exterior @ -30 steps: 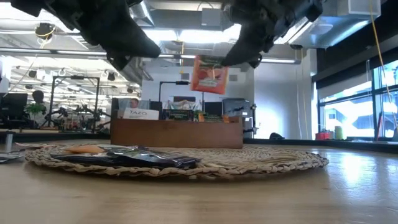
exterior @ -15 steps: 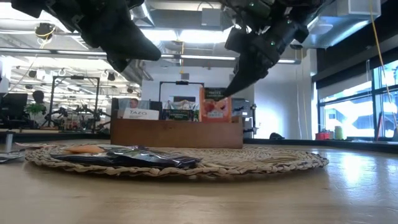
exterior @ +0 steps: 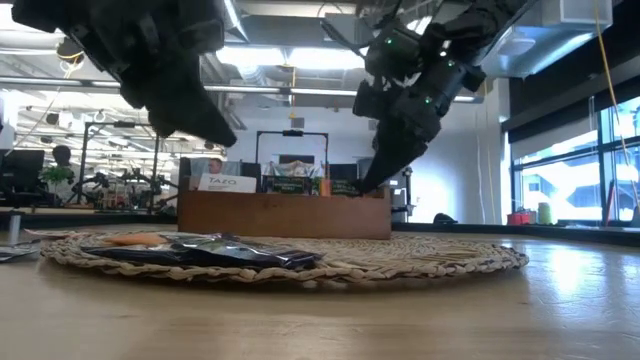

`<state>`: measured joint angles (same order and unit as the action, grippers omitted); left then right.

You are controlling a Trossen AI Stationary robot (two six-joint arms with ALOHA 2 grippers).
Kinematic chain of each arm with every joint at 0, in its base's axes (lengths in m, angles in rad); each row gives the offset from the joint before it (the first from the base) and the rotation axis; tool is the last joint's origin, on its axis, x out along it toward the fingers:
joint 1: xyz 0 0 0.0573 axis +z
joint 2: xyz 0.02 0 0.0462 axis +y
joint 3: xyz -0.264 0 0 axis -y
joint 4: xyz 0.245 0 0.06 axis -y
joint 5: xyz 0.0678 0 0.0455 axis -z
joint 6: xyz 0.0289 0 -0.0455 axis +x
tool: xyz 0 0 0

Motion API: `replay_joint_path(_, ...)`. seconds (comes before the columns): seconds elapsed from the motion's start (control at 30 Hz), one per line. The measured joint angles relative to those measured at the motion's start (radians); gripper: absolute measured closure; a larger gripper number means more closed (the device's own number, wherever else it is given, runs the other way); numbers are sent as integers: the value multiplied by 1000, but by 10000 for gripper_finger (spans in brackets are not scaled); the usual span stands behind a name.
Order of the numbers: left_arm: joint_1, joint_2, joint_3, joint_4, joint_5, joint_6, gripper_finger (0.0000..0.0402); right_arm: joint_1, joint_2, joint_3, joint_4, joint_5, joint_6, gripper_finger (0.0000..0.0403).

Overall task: Pick & Place Tea
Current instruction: Put the orange tea bag into the right slot of the wooden organizer

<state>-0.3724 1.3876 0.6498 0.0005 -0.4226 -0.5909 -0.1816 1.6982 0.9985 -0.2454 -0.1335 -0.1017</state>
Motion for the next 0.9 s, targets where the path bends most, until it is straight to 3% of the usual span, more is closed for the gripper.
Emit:
replay_joint_path(0.23, 34, 0, 0, -120, -35, -91, 400, 0, 6, 1, 7, 7, 99, 381)
replay_joint_path(0.57, 35, 0, 0, -138, -55, -95, 400, 1, 4, -1, 16, 10, 292, 364)
replay_joint_path(0.9, 35, 0, 0, -178, -84, -106, 400, 2, -96, -4, 3, 14, 361, 354)
